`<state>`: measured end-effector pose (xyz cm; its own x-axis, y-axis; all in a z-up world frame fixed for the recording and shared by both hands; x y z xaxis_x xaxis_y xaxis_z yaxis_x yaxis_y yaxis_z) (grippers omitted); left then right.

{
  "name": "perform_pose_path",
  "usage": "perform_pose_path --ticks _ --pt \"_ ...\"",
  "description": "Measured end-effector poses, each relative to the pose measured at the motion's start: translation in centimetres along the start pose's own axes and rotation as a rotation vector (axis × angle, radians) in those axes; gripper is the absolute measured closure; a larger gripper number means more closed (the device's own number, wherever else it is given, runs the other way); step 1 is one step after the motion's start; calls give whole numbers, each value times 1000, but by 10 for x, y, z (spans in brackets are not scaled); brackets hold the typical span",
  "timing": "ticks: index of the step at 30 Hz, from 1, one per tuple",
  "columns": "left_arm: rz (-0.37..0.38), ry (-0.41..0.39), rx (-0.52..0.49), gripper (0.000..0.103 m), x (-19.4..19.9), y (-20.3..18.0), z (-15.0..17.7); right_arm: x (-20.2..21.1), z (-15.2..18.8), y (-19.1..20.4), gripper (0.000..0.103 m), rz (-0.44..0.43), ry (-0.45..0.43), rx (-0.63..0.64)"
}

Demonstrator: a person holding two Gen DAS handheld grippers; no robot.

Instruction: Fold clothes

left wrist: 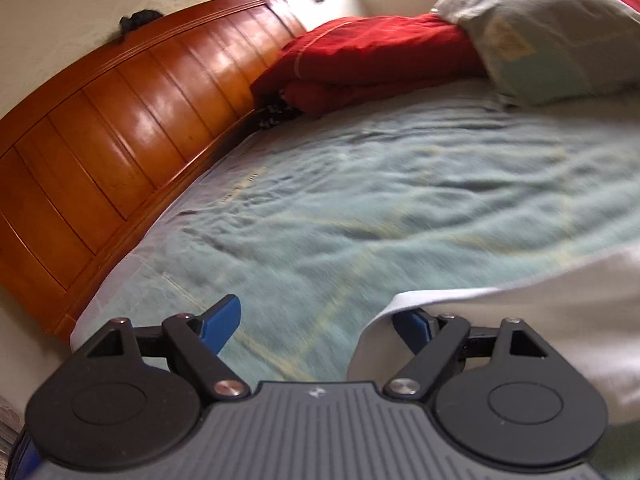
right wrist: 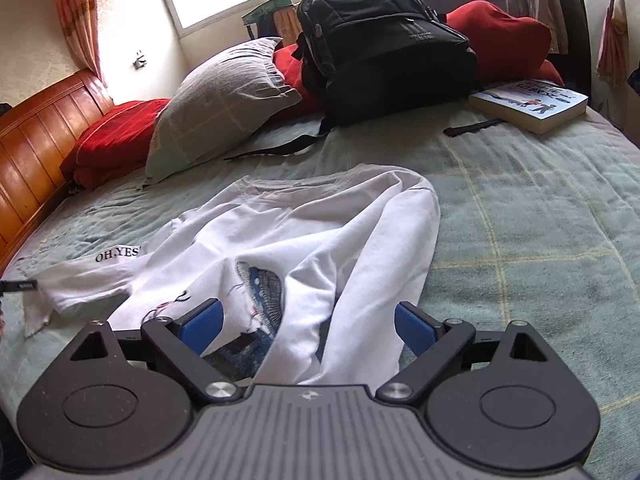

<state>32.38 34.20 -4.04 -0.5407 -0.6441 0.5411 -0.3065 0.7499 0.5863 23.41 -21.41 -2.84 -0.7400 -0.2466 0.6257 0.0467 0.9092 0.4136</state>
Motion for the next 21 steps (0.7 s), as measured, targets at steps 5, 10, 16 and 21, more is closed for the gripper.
perform_pose_path --ticks 5,10,16,21 --pt "-35 37 35 21 -25 17 -17 -5 -3 -3 8 36 -1 -10" --pt "-68 78 63 21 -41 31 -11 -11 -4 -1 8 41 7 -8" --pt "48 71 106 22 -32 43 3 -16 -4 6 8 25 16 8" --pt "291 34 45 20 -6 24 19 -16 -5 10 8 5 11 19"
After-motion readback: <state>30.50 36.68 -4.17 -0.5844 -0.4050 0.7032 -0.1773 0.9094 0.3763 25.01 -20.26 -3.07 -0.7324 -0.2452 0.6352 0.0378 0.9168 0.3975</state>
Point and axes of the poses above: each gripper's, at about its wrist camera, not at the fingertips, and x roughly against the way its jaws point, y to its left, z to its underside, the point moved 2 cm from there along -x, roughly the way its jaws point, and after that the axes turned 11 degrees about -x, right-handed, at the moved point
